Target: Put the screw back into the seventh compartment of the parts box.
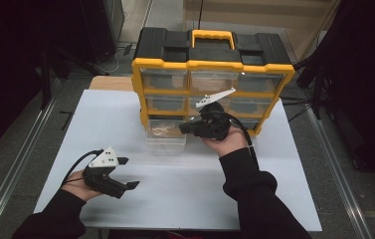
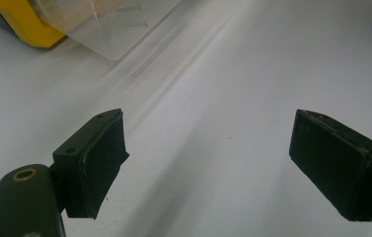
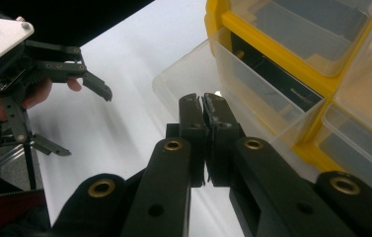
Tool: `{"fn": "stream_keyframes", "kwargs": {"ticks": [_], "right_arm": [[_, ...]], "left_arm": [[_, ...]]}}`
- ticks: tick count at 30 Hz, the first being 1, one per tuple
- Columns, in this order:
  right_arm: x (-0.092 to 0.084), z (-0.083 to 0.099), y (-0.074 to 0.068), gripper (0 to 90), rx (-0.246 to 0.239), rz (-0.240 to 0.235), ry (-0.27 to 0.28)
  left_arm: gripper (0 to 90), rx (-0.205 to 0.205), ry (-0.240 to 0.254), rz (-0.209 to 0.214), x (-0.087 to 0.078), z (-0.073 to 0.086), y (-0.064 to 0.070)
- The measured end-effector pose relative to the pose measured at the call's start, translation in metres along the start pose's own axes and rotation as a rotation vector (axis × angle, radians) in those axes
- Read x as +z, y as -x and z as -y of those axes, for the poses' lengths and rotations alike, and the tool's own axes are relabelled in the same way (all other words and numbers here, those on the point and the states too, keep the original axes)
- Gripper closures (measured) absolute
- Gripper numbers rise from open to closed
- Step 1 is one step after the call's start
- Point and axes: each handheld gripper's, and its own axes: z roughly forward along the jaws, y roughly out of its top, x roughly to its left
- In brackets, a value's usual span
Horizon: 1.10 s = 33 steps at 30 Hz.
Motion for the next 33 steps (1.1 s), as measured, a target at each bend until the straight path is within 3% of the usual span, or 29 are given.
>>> {"fn": "stream_keyframes", "kwargs": {"ticks": [16, 33], "right_arm": [[0.021, -0.010, 0.006, 89.4, -0.002, 0.030, -0.014], [0.039, -0.015, 0.007, 89.4, 0.011, 0.035, 0.024]], "left_arm": [[14.0, -0.001, 0.001, 0.000, 0.000, 0.000, 0.000], [14.0, 0.004, 0.001, 0.006, 0.001, 0.000, -0.001]]}}
